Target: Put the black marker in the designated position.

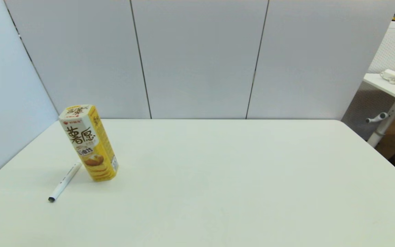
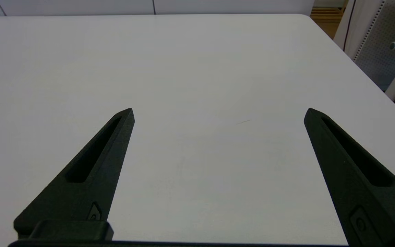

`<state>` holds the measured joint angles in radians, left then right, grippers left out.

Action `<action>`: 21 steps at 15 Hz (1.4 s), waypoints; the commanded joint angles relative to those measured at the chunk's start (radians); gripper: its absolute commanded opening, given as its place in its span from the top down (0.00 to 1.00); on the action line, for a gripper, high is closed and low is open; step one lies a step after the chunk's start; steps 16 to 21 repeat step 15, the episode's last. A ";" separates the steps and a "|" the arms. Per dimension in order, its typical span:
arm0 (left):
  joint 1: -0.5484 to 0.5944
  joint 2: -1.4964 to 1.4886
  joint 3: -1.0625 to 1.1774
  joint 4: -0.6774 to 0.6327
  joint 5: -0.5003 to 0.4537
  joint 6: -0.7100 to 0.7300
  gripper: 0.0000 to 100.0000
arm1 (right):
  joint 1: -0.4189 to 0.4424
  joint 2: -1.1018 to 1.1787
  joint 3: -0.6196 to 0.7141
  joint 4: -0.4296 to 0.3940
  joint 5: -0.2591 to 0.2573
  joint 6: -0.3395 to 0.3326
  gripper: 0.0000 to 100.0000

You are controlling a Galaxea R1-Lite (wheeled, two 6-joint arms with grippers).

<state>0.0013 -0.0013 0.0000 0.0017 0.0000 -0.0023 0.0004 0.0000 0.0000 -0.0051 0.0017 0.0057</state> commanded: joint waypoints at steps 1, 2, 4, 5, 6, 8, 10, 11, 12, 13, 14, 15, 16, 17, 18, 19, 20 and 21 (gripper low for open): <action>0.000 0.000 0.000 0.000 0.000 -0.001 0.00 | 0.000 0.000 0.000 0.001 0.001 0.000 0.00; 0.000 0.000 0.000 0.000 0.000 -0.001 0.00 | 0.000 0.000 0.000 -0.001 0.001 -0.003 0.00; 0.000 0.000 0.000 0.000 0.000 -0.001 0.00 | 0.000 0.000 0.000 -0.003 0.004 -0.009 0.00; 0.000 0.000 0.000 0.000 0.000 -0.001 0.00 | 0.000 0.000 0.000 -0.003 0.003 -0.007 0.00; 0.000 0.000 0.000 0.000 0.000 -0.001 0.00 | 0.000 0.000 0.000 -0.001 0.000 -0.006 0.00; 0.000 0.000 0.000 0.000 0.000 -0.001 0.00 | 0.001 0.000 -0.003 0.011 0.000 -0.009 0.00; 0.000 0.000 0.000 0.000 0.000 -0.001 0.00 | 0.001 0.000 -0.005 0.017 0.000 -0.009 0.00; 0.000 0.001 0.000 0.000 0.000 -0.001 0.00 | 0.001 0.000 -0.002 0.002 0.003 -0.006 0.00; 0.000 0.001 0.000 0.000 0.000 -0.001 0.00 | 0.000 0.000 0.000 0.002 -0.002 0.002 0.00; 0.000 0.000 0.000 0.000 0.000 -0.001 0.00 | 0.000 0.000 0.000 0.002 -0.002 0.005 0.00; 0.000 0.000 0.000 0.000 0.000 -0.001 0.00 | 0.001 0.000 0.000 0.004 -0.002 0.005 0.00; 0.000 0.000 0.000 0.000 0.000 -0.001 0.00 | 0.001 0.000 0.000 0.004 -0.002 0.005 0.00; 0.000 0.000 0.000 0.000 0.000 -0.001 0.00 | 0.001 0.000 0.000 0.004 -0.002 0.005 0.00; 0.000 0.000 0.000 0.000 0.000 -0.001 0.00 | 0.001 0.000 0.000 0.004 -0.002 0.005 0.00; 0.000 0.000 0.000 0.000 0.000 -0.001 0.00 | 0.001 0.000 0.000 0.004 -0.002 0.005 0.00; 0.000 0.000 0.000 0.000 0.000 -0.001 0.00 | 0.001 0.000 0.000 0.004 -0.002 0.005 0.00; 0.000 0.000 0.000 0.000 0.000 -0.001 0.00 | 0.001 0.000 0.000 0.004 -0.002 0.005 0.00; 0.000 0.000 0.000 0.000 0.000 -0.001 0.00 | 0.001 0.000 0.000 0.004 -0.002 0.005 0.00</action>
